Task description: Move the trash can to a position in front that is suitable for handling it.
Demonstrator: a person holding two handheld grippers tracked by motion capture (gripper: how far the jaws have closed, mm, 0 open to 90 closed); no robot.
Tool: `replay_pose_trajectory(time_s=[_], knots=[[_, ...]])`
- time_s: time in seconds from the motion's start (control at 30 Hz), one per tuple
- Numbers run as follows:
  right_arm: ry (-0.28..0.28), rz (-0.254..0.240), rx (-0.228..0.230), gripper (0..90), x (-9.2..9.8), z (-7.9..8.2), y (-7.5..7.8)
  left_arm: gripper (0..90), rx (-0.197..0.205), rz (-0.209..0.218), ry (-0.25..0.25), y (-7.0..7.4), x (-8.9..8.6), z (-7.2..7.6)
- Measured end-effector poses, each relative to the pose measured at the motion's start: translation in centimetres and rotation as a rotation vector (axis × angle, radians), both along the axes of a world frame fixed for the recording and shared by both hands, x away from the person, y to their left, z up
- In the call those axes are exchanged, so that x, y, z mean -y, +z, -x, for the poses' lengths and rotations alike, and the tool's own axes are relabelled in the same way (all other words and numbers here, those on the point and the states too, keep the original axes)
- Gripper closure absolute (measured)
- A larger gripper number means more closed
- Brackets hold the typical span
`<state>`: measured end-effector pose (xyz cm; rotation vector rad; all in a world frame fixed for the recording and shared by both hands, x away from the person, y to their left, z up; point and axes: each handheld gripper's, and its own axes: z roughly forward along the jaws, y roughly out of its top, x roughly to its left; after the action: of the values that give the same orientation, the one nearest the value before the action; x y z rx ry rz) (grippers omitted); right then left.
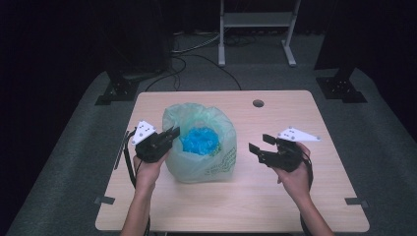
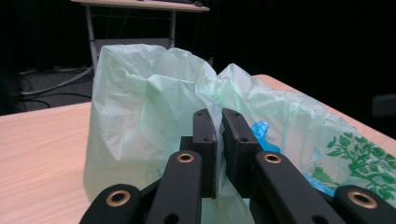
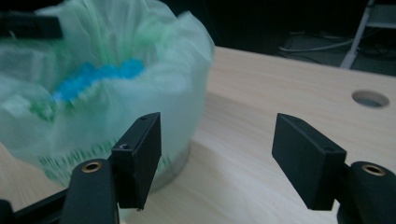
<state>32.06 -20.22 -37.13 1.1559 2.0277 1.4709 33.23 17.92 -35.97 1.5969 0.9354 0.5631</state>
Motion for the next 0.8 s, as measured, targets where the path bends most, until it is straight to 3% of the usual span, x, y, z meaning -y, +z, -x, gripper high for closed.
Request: replay_pose_trajectory(time_s=[0.17,0.3,0.4,0.6,0.73,0.8], knots=[[0.046,-0.025,-0.006,31.7,-3.2,-1.6,2.6,84.3,-0.003,0.031,-0.026,0.1,-0.1,0.0],[0.044,-0.042,-0.046,31.7,-4.9,-3.3,3.0,84.3,0.003,0.047,-0.044,0.2,0.0,0.1],[0.030,-0.011,-0.091,31.7,-6.2,-4.9,2.8,84.3,0.004,0.060,-0.058,0.3,-0.1,0.2],[0.028,-0.013,-0.173,30.9,-7.1,-6.3,1.7,84.2,-0.001,0.098,-0.090,0.3,-0.3,0.1],[0.040,-0.024,-0.214,30.6,-7.6,-6.7,0.5,84.2,-0.002,0.112,-0.098,0.4,-0.3,0.1],[0.044,-0.062,-0.239,31.5,-7.6,-7.0,0.2,83.9,-0.001,0.116,-0.105,0.4,-0.3,0.1]])
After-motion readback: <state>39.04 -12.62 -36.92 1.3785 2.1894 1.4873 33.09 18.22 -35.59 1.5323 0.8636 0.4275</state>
